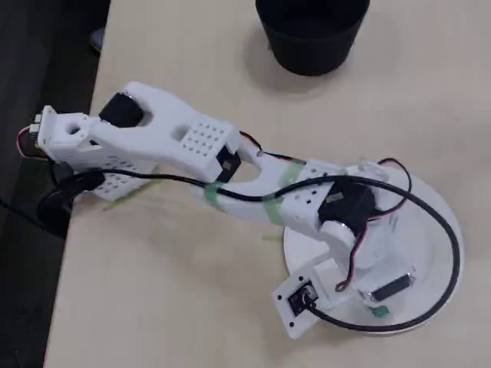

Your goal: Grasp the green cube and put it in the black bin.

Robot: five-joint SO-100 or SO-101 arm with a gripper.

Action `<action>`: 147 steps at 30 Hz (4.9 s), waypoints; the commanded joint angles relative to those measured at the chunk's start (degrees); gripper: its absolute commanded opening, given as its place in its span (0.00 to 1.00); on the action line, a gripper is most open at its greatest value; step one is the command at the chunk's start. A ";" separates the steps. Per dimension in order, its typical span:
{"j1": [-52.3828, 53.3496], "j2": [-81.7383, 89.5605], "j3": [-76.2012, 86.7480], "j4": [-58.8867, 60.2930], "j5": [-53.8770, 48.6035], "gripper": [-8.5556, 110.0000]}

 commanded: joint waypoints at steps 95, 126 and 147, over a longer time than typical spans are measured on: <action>-30.85 168.40 162.95 -16.08 -27.16 0.07; -30.06 168.40 177.19 -20.30 -29.97 0.09; -30.06 168.49 177.19 -20.48 -29.97 0.07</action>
